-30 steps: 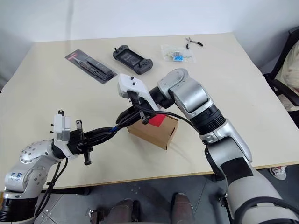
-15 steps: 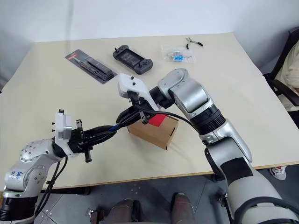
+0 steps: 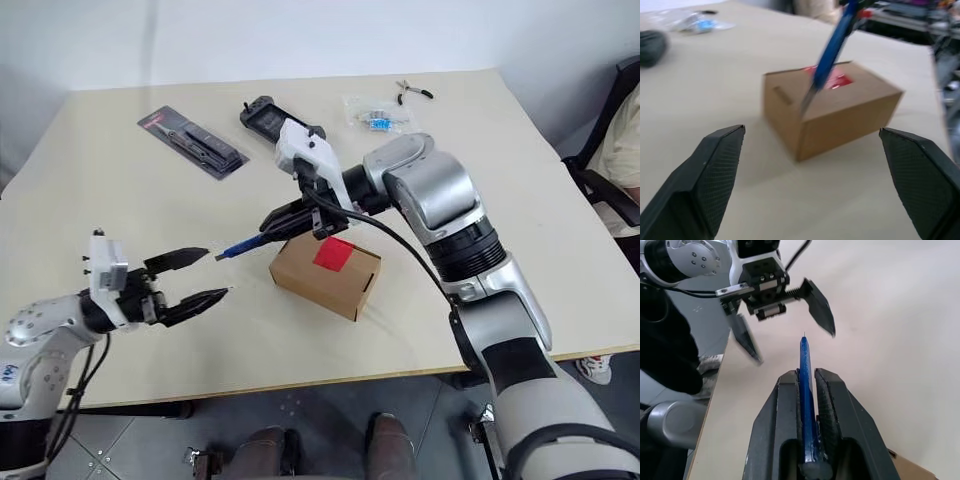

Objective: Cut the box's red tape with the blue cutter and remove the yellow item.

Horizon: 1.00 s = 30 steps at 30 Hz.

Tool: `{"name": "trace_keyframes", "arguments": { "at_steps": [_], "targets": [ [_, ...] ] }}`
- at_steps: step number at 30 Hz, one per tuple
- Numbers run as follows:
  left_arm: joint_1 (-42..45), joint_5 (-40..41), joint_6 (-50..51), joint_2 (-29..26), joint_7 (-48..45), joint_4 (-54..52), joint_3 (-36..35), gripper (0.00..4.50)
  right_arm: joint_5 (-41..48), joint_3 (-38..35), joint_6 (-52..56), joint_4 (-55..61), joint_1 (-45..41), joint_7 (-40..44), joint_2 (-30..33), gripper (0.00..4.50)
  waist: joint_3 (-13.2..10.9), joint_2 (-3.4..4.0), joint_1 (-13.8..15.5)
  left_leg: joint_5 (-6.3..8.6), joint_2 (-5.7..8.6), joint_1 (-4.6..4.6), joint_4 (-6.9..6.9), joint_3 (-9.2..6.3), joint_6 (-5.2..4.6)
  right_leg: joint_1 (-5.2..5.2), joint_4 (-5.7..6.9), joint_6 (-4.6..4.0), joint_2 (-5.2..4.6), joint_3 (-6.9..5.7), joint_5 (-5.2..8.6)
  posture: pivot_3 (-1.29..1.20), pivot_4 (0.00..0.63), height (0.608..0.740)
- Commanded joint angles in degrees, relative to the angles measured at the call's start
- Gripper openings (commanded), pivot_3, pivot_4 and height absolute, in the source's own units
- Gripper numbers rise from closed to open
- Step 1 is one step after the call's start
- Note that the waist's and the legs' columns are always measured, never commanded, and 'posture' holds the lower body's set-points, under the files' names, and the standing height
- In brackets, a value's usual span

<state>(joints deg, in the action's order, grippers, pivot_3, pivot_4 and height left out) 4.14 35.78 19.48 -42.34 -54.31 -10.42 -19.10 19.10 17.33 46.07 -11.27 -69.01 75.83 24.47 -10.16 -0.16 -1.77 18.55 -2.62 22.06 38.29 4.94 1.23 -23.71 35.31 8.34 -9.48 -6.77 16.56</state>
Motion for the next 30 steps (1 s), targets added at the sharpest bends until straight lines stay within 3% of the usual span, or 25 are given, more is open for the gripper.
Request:
{"name": "trace_keyframes", "arguments": {
  "at_steps": [1, 8, 12, 18, 23, 30],
  "targets": [
    [-0.49, 0.74, -0.26, -1.19, -0.19, -1.63, -3.00, 4.50, 0.59, -4.79, 1.51, 2.51, 0.44, -4.64, 2.05, 0.16, 0.00, -0.04, 0.18, 0.00, 0.00, 0.01, 0.00, 0.00, 0.00, 0.00, -0.01, 0.00, 0.00, 0.00, 0.00, 0.00, 0.150, 0.740],
    [0.10, 0.13, 8.11, -1.86, 3.83, -10.24, 3.16, 4.50, 2.44, -13.16, 9.24, 10.21, 4.66, -16.34, 4.69, 0.16, 0.00, -0.10, 0.29, 0.01, 0.00, 0.03, 0.00, -0.01, 0.01, -0.01, 0.02, 0.00, 0.00, 0.02, 0.00, 0.00, 0.150, 0.740],
    [7.61, 2.23, 11.22, 1.33, 5.31, -11.27, 8.36, 3.63, 3.82, -17.05, 14.63, 16.84, 9.06, -21.76, 7.04, 0.16, 0.00, -0.13, 0.62, 0.01, 0.00, 0.05, 0.07, -0.02, 0.01, 0.00, 0.01, 0.01, 0.00, 0.02, -0.01, 0.00, 0.150, 0.740],
    [18.44, 1.98, 13.75, 6.87, 4.89, -8.00, 15.19, 1.66, 5.27, -18.37, 18.87, 24.06, 13.18, -27.12, 9.44, 0.16, 0.00, -0.14, 0.38, 0.01, 0.00, 0.09, 0.22, 0.02, 0.00, 0.00, 0.06, 0.01, 0.00, 0.05, -0.01, 0.00, 0.150, 0.740],
    [26.29, -2.36, 14.45, 10.62, 3.44, 2.85, 21.73, 0.09, 4.64, -14.91, 18.65, 27.52, 15.42, -28.95, 11.66, 0.16, -0.01, -0.15, 0.28, 0.01, 0.00, 0.09, 0.25, 0.02, 0.00, 0.00, 0.06, 0.01, 0.03, 0.05, -0.01, 0.00, 0.150, 0.740],
    [30.75, -7.18, 15.73, 12.32, 3.71, 10.88, 25.60, 0.00, 4.78, -11.88, 17.60, 28.44, 16.72, -29.92, 11.67, 0.16, -0.02, -0.18, 0.34, 0.01, 0.00, 0.12, 0.34, 0.02, -0.01, 0.00, 0.06, 0.01, 0.03, 0.06, -0.01, 0.00, 0.150, 0.740]
  ]
}}
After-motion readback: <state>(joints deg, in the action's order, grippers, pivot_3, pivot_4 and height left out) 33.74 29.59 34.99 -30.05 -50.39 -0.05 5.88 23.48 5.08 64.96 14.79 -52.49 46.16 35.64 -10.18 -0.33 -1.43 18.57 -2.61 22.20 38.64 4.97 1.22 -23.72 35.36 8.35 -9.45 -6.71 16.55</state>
